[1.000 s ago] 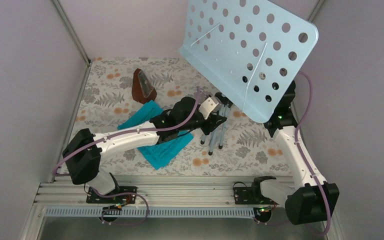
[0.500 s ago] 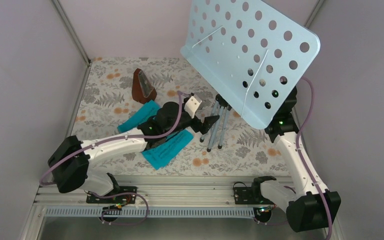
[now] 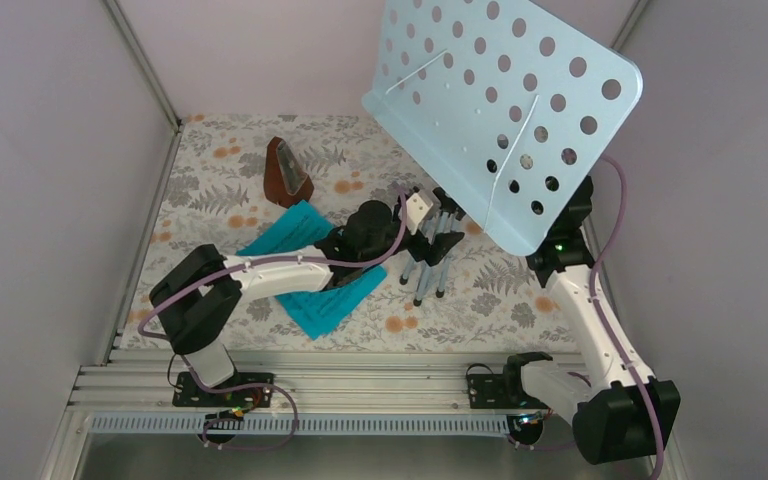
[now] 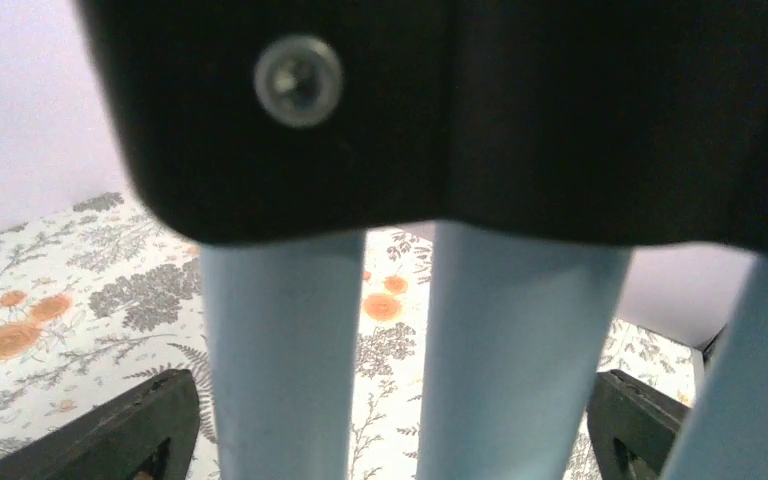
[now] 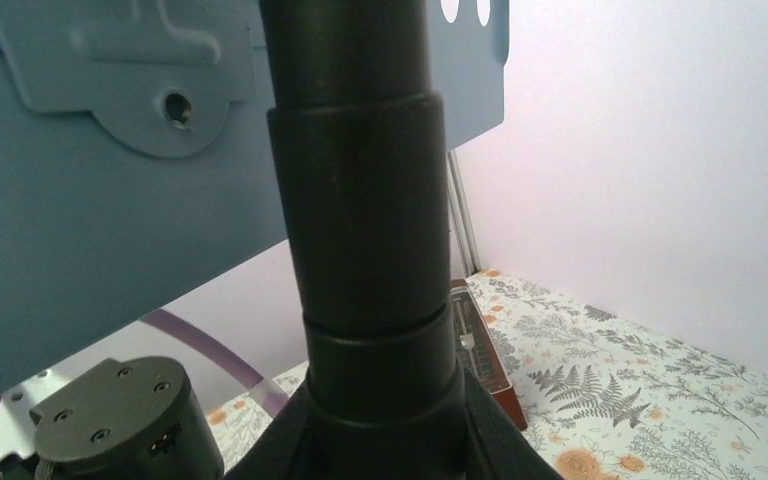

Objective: Pack up the instrument practice props

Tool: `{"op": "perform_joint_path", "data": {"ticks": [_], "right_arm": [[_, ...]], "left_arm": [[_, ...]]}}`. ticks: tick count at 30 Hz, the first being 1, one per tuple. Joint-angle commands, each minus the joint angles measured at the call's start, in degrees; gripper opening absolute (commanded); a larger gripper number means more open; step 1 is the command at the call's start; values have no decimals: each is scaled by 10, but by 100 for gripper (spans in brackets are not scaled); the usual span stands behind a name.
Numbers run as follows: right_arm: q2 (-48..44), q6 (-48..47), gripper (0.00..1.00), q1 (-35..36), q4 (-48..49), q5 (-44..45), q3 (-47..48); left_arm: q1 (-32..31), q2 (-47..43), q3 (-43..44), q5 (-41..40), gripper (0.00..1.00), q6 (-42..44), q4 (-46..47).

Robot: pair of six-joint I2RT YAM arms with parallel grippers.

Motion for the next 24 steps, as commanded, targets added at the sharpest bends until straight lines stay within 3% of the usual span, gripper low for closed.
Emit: {"op": "perform_joint_path", "data": {"ticks": [1, 4, 7, 13, 19, 24], "right_arm": [[-19, 57, 4, 6, 72, 40, -3], [-24, 74, 4, 6, 80, 58, -11], [-28, 88, 4, 6, 82, 73, -14], [-36, 104, 4, 6, 83, 83, -16], [-53, 84, 4, 6, 45, 107, -14], [-83, 62, 4, 7, -23, 215, -13]], "left_arm": [[-6, 15, 12, -11, 92, 3, 65], [-10, 30, 20, -14, 78, 0, 62], [-14, 43, 31, -13, 71, -3, 54], [-18, 66, 54, -20, 71, -7, 39], [-19, 67, 62, -23, 40, -9, 23], [-21, 34, 53, -31, 29, -21, -5]]}}
